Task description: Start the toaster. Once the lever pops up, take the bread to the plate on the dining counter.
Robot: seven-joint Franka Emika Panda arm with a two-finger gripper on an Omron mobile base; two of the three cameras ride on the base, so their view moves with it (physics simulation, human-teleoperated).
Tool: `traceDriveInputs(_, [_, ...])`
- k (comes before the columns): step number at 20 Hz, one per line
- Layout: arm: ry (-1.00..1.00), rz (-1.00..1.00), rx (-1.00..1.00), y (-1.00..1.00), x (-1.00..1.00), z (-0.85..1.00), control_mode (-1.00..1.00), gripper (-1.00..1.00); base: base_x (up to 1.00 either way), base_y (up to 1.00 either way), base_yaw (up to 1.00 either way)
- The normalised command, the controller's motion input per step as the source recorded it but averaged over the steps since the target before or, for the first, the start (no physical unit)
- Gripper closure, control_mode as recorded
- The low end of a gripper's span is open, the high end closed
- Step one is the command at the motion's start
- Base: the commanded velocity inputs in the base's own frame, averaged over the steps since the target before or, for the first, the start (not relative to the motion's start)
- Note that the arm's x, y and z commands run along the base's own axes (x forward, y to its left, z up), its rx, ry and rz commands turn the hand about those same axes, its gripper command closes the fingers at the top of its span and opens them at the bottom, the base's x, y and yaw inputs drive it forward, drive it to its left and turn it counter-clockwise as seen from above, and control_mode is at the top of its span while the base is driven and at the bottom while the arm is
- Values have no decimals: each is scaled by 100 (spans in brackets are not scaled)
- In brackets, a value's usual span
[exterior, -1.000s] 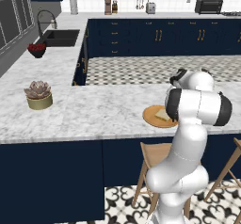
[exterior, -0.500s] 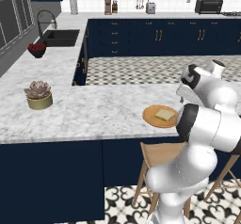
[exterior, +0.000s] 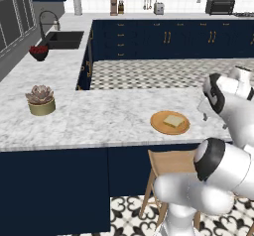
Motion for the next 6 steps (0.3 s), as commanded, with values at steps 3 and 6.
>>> traceDriveInputs(3, [16,-9,0,0,-100,14,-100,-100,0,0,0])
traceDriveInputs(6, [15,-8,0,0,-100,25,-100,-100,0,0,0])
